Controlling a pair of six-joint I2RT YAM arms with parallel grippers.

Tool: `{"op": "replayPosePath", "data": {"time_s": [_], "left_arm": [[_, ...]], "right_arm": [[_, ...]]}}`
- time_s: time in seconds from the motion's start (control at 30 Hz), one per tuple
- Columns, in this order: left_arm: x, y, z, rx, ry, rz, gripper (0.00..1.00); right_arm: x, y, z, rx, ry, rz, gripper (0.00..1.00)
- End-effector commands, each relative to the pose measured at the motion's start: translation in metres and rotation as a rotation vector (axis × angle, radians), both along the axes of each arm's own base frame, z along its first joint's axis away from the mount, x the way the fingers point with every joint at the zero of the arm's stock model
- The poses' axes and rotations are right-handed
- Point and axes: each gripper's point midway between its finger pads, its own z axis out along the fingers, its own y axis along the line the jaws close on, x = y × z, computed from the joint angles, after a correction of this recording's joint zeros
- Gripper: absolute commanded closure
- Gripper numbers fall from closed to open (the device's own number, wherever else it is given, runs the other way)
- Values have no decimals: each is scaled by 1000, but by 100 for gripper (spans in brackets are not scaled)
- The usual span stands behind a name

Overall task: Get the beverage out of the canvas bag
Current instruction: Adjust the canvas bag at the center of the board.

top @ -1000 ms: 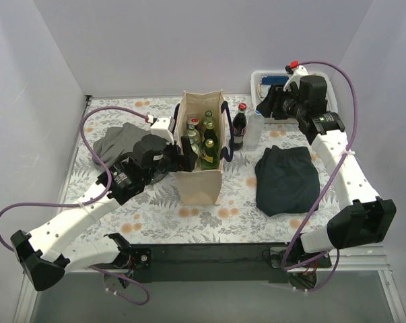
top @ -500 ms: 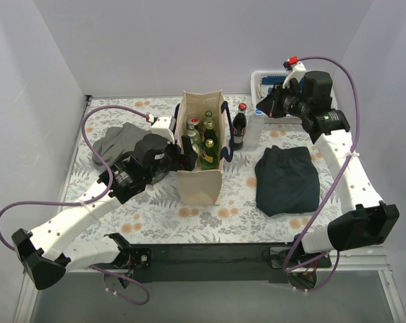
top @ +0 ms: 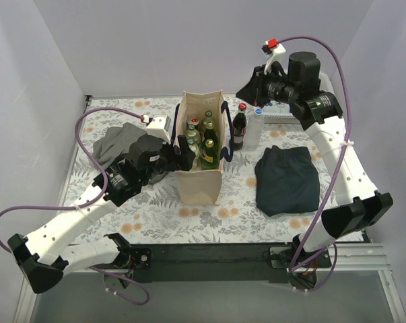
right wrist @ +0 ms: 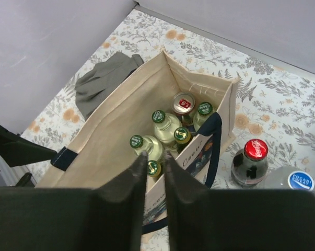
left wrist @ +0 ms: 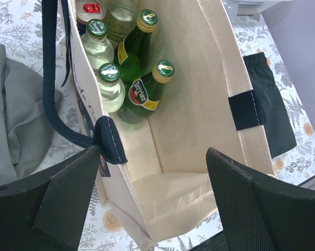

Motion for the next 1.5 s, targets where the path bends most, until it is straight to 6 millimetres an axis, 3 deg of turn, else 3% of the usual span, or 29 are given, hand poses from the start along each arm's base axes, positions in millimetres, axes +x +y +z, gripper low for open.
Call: {"op": "replayPosePath", "data": {"time_s": [0.0, 0.03, 0.4, 0.6, 0.73, 1.07, 1.23, 1.43, 1.47], "left_arm": [[-2, 7, 6, -11, -18, 24, 18], [-3, 8, 6, -11, -17, 26, 18], [-10, 12, -14, -3, 27, 27, 19], [-12, 16, -22, 6, 40, 34, 19], [-13, 17, -30, 22, 53, 37, 20], [-21, 21, -46, 24, 92, 35, 20], [-28, 18, -51, 15, 116, 5, 21], [-46, 8, -57, 6, 128, -121, 28], [-48, 6, -57, 9, 120, -144, 28]], "right_arm": [[-2, 13, 7, -45, -29, 21, 65], [-4, 19, 10, -47, -41, 33, 57], [-13, 50, 29, -39, -75, 113, 54], [-19, 70, 29, -42, -74, 144, 76], [-23, 84, 24, -48, -66, 170, 68], [-37, 109, 21, -61, -66, 228, 64], [-48, 118, 5, -104, -37, 241, 63], [-67, 124, -45, -213, 34, 234, 62], [-70, 123, -62, -241, 61, 230, 62]]}}
